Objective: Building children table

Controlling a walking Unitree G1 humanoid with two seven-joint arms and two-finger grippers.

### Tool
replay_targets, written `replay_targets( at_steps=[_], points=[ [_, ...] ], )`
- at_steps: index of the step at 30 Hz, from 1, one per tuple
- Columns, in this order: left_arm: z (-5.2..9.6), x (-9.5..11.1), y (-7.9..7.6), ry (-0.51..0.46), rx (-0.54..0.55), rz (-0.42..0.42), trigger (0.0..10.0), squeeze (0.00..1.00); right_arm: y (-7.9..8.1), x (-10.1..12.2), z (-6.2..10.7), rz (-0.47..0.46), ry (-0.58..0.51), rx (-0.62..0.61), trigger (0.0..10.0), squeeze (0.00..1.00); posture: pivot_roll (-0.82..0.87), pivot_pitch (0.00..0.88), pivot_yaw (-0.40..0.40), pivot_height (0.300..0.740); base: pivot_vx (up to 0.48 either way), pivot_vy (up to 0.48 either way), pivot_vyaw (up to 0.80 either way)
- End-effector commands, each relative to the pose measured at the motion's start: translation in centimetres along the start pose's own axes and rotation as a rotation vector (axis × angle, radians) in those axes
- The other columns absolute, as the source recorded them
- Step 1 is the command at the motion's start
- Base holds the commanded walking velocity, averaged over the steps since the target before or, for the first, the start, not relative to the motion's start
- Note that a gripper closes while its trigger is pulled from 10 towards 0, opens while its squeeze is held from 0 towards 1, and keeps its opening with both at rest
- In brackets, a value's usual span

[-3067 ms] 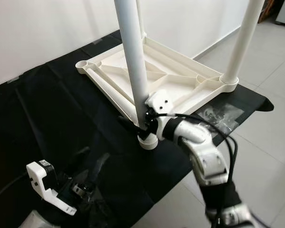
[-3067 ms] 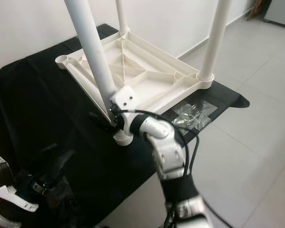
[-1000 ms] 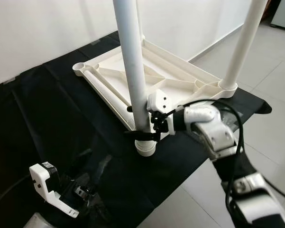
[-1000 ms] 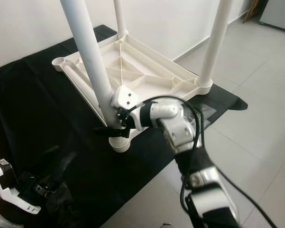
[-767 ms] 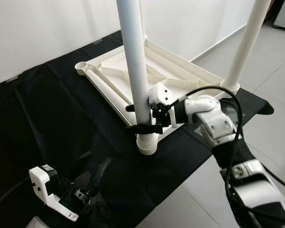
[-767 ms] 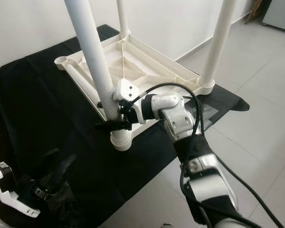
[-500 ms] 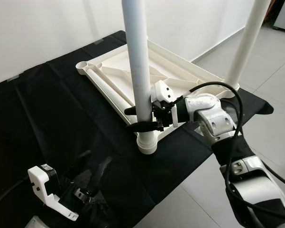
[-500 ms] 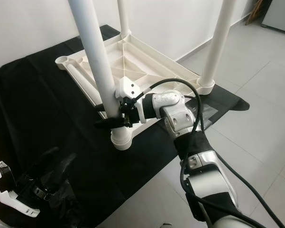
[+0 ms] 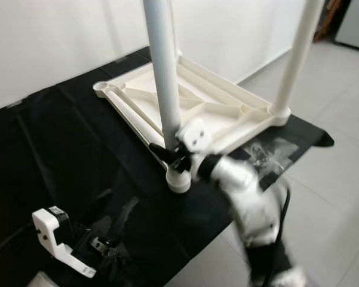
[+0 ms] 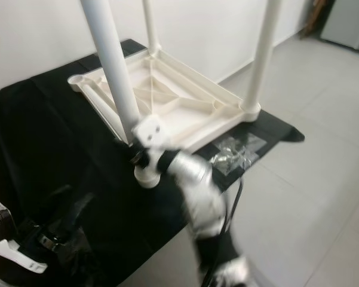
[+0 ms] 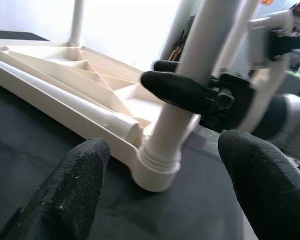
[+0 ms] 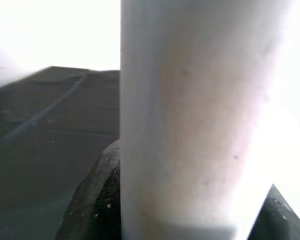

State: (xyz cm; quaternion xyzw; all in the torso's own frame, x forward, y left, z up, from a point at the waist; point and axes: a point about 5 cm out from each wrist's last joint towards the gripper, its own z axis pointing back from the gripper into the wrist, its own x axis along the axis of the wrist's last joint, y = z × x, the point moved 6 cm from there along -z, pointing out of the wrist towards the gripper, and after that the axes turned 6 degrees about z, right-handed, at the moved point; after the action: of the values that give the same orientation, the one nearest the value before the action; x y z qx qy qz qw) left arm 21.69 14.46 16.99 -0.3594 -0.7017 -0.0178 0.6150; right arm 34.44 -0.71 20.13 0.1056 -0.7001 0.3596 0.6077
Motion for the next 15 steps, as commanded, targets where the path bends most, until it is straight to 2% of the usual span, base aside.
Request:
replay_targets(
  at_steps=[1,9,10,11,12,13,14,15],
  points=[
    [0.2,-0.2,0.7,0.018,0.008,-0.005,10.0,0.0,0.8,-3.6,-0.1,-0.011,0.155,0.002,0.0,0.0,-0.06,0.185,0.101,0.74,0.0,0.0,0.0],
    [0.1,-0.2,1.0,0.016,0.013,-0.012,10.0,0.0,0.7,-3.1,-0.8,-0.016,0.131,0.008,0.0,0.0,-0.06,0.177,0.105,0.74,0.0,0.0,0.0],
    [0.1,-0.1,1.0,0.012,0.019,-0.015,10.0,0.0,0.8,-2.9,-0.9,-0.007,0.13,0.022,7.4,0.0,-0.06,0.175,0.107,0.74,0.0,0.0,0.0],
    [0.1,-0.1,1.1,0.01,0.022,-0.017,10.0,0.0,1.1,-2.3,-1.0,-0.037,0.101,0.071,10.0,0.0,-0.06,0.173,0.107,0.74,0.0,0.0,0.0],
    [0.1,-0.1,1.1,0.01,0.022,-0.017,10.0,0.0,1.1,-2.3,-1.0,-0.037,0.101,0.071,10.0,0.0,-0.06,0.173,0.107,0.74,0.0,0.0,0.0],
    [0.1,-0.1,1.1,0.01,0.022,-0.017,10.0,0.0,1.9,-1.0,-1.1,-0.078,0.044,0.167,10.0,1.0,-0.06,0.174,0.11,0.74,0.0,0.0,0.0],
    [0.1,-0.1,1.1,0.011,0.02,-0.017,10.0,0.0,1.8,0.3,-1.3,-0.092,-0.025,0.231,10.0,1.0,-0.06,0.174,0.111,0.74,0.0,0.0,0.0],
    [0.1,-0.1,1.1,0.011,0.02,-0.017,10.0,0.0,1.8,0.3,-1.3,-0.092,-0.025,0.231,10.0,1.0,-0.06,0.174,0.111,0.74,0.0,0.0,0.0]
  ],
)
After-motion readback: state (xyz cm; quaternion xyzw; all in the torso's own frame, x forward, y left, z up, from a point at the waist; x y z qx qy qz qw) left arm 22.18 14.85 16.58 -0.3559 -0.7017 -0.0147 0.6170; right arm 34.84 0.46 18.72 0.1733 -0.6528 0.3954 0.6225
